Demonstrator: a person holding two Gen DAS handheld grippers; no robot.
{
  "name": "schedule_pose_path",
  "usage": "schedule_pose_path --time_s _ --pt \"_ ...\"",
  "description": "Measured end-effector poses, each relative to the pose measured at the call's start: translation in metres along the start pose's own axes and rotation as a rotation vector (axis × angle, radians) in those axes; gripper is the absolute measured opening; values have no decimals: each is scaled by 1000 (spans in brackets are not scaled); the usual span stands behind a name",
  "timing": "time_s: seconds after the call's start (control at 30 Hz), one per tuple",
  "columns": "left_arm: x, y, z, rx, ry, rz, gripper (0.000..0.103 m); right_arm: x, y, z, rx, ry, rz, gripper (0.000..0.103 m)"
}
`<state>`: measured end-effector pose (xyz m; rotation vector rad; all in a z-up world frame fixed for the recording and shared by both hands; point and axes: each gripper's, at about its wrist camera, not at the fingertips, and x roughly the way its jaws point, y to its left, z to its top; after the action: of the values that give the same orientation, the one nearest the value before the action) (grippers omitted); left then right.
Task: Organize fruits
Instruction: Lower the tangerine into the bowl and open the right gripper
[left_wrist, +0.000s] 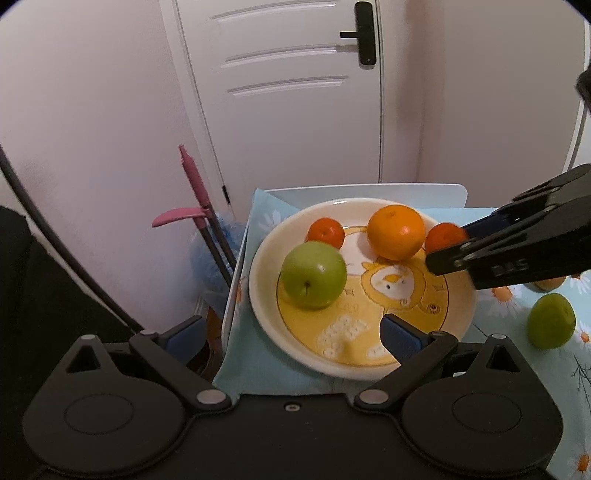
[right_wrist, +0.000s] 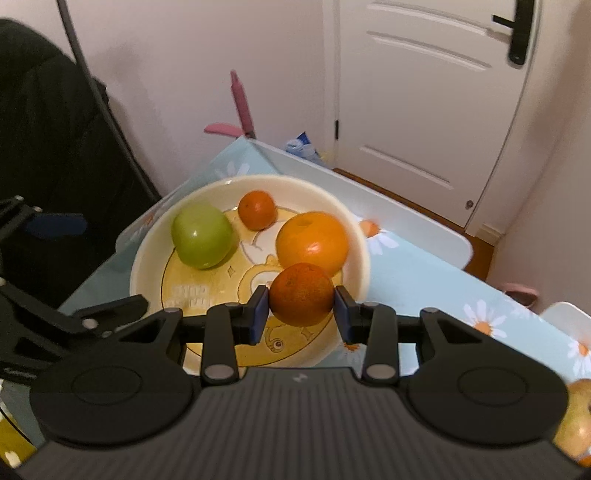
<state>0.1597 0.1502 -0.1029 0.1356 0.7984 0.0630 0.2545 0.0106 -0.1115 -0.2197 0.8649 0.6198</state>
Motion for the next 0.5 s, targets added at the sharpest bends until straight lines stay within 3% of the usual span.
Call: schedule_pose_path --time_s 0.27,0.33,0.4,0.43,0.5 --pt "-4 -1 -10 -11 8 31 102 10 4 -5 -23 -10 12 54" --pt "-5 0 -11 -18 5 33 102 10 5 -5 -37 -27 9 62" --pt "-6 1 -12 -24 4 31 102 7 7 -4 -45 -39 -13 95" --pt "-6 0 -11 -26 4 30 102 5 7 -4 -42 -56 -30 101" --pt "-7 0 -11 -27 1 30 102 -4 7 -4 -38 -94 -32 103"
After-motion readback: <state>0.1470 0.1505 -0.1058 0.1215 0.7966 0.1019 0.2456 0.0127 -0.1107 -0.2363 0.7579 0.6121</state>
